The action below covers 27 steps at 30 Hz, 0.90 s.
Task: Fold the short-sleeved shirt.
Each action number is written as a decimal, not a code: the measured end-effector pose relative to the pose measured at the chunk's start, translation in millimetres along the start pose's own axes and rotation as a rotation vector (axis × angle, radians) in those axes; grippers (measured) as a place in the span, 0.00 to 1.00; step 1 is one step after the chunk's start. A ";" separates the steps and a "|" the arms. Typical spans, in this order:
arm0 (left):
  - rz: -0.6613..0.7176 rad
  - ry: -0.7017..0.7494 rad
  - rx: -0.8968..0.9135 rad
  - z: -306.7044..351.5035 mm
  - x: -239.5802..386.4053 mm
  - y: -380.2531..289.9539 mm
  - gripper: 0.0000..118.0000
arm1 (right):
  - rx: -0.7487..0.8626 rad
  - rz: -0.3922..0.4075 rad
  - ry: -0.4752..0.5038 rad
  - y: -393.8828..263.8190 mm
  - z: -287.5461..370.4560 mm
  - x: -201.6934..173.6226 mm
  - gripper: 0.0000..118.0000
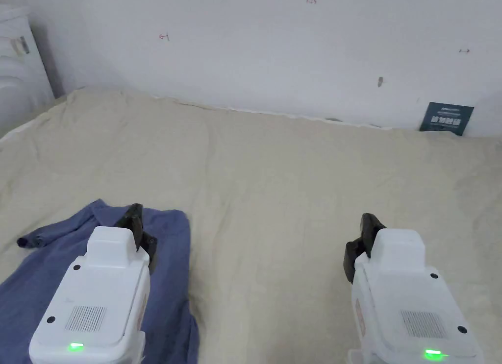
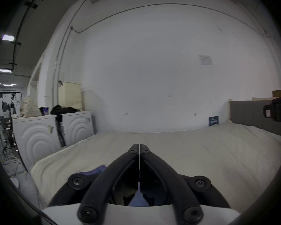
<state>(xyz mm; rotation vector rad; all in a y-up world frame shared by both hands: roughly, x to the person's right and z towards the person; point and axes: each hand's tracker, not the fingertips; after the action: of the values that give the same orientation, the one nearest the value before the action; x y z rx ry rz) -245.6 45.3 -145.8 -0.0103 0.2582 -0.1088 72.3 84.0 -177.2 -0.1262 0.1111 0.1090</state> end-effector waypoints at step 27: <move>0.057 0.082 -0.596 -65.3 -157.1 -71.2 0.85 | -0.046 0.056 0.328 -4.5 -55.2 -129.0 0.01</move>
<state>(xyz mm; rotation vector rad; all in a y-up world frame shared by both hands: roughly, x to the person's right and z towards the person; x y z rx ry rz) -420.8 -8.2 -167.3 -0.5916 0.3651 0.0273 -60.4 59.3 -216.0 -0.1867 0.4401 0.1458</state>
